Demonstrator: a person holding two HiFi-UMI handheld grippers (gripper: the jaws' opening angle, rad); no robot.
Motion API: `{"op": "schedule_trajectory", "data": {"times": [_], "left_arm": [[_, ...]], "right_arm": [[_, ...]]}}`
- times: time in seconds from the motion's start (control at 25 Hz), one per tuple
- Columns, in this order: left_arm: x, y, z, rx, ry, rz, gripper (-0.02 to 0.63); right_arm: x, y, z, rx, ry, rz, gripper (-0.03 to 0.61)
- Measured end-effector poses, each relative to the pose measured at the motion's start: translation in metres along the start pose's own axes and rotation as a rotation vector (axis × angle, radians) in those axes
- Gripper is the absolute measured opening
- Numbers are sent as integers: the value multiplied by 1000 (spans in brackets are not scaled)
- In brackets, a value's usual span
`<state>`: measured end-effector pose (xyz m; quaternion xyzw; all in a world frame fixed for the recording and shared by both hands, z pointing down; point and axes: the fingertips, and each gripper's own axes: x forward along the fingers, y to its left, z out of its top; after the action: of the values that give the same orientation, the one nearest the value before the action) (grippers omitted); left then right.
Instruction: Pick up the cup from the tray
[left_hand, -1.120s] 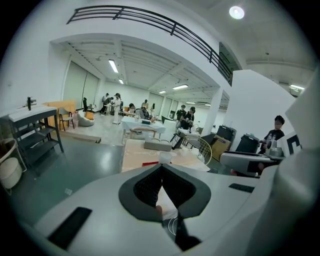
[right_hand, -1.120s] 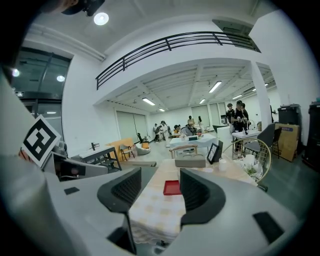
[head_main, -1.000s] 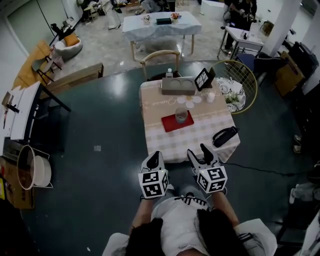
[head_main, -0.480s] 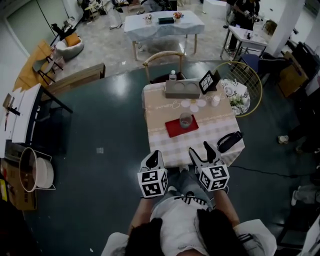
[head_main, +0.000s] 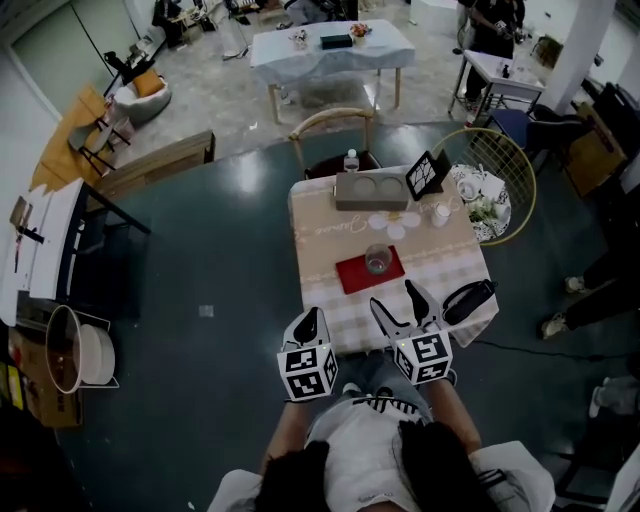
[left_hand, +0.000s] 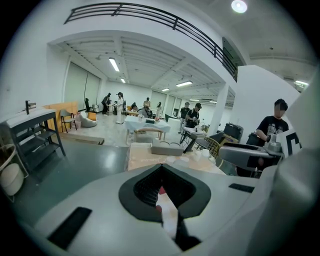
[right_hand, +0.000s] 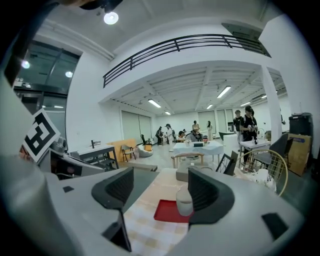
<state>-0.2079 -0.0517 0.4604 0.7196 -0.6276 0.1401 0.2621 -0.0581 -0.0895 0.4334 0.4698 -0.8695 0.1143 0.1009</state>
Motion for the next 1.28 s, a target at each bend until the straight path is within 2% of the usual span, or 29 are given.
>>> {"op": "schedule_trajectory", "data": {"times": [0.52,1.0,1.28], "left_arm": [[60,11,-4,-35,61,44,8],[97,8,-20,-55,123,68,8],[113,5,-35,-53,182,77,8]], "right_arm": [[74,-30,-23,-36,55,43,379],[112,-43,-59,-46,125,88,399],[124,-50,-91,-52,181,71,402]]}}
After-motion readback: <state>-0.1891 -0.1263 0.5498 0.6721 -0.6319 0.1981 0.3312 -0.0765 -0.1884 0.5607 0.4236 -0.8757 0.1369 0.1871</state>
